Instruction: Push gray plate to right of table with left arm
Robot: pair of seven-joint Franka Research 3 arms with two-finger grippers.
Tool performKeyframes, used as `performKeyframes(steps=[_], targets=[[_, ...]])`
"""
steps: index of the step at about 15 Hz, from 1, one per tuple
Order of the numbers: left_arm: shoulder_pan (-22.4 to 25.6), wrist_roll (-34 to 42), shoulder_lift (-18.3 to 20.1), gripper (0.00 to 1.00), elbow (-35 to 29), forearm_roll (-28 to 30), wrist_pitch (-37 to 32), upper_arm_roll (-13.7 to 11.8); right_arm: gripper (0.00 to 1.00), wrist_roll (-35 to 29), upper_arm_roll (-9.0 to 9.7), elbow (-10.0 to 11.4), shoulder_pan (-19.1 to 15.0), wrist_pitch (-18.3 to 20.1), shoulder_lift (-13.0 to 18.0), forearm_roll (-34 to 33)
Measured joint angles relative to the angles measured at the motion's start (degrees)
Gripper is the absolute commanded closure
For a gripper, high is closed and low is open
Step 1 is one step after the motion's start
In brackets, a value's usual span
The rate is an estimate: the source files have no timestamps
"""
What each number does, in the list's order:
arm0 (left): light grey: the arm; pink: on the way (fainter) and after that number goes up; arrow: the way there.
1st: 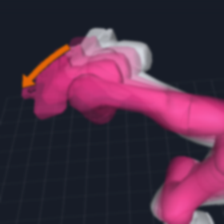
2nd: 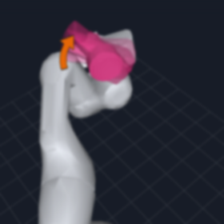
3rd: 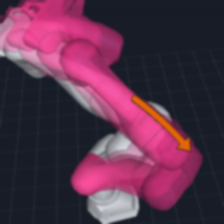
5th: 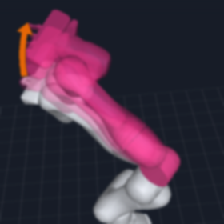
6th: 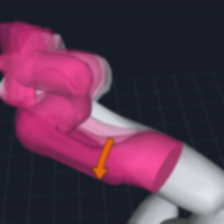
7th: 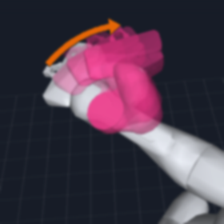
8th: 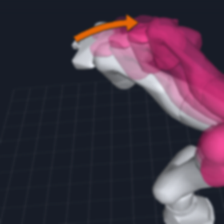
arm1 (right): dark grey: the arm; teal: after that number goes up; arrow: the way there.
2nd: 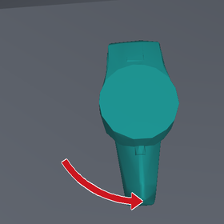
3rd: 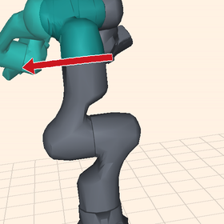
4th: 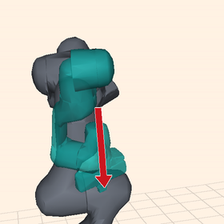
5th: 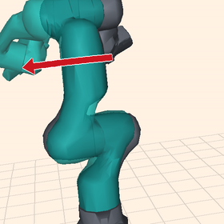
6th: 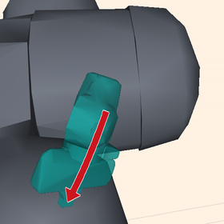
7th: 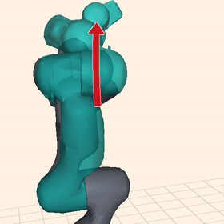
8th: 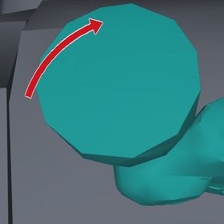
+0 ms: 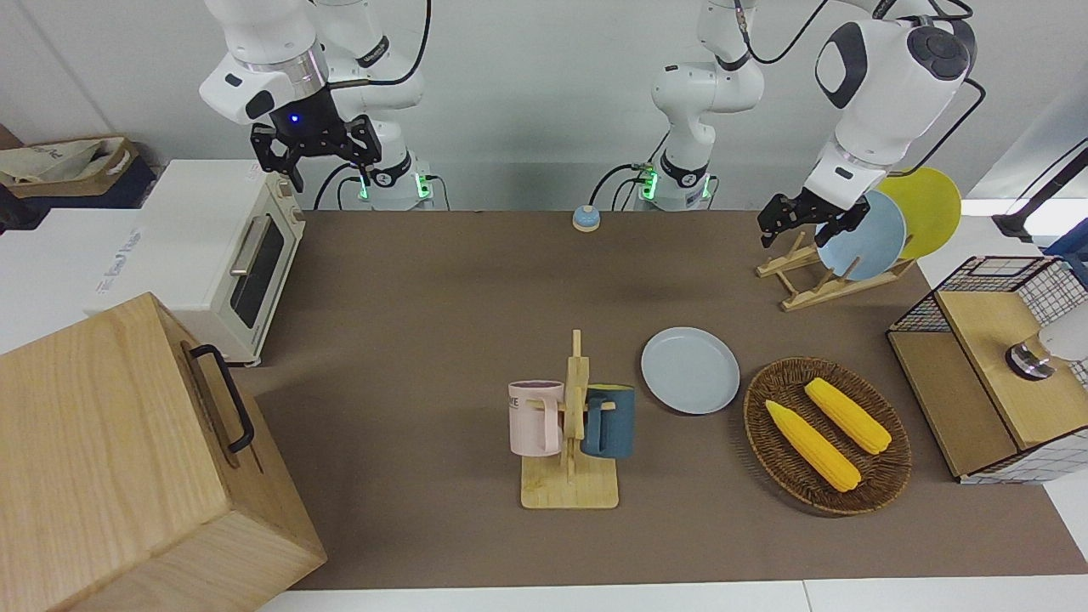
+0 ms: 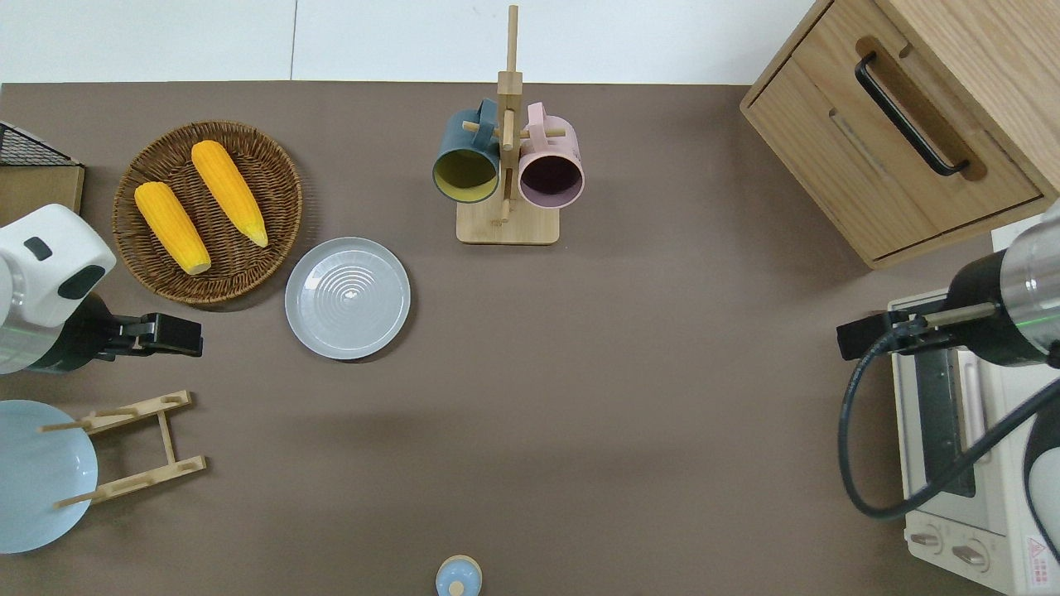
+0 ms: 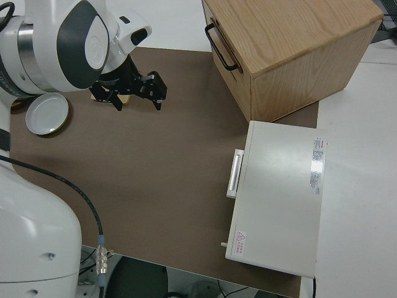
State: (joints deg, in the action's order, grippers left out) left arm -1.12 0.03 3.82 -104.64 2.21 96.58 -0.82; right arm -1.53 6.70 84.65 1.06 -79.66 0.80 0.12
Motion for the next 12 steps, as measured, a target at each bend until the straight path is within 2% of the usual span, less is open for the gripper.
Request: performKeyframes(steps=[6,12], targets=[[0.17,-7.97,-0.03,0.0,-0.26,0.0,-0.9,-2.78,0.017,0.0,0.0,0.0,0.0,0.0,0.0,0.0],[-0.04,-23.23,-0.41,0.0,-1.66,0.98,1.06,-2.46,0.017,0.0,0.0,0.0,0.0,0.0,0.0,0.0]])
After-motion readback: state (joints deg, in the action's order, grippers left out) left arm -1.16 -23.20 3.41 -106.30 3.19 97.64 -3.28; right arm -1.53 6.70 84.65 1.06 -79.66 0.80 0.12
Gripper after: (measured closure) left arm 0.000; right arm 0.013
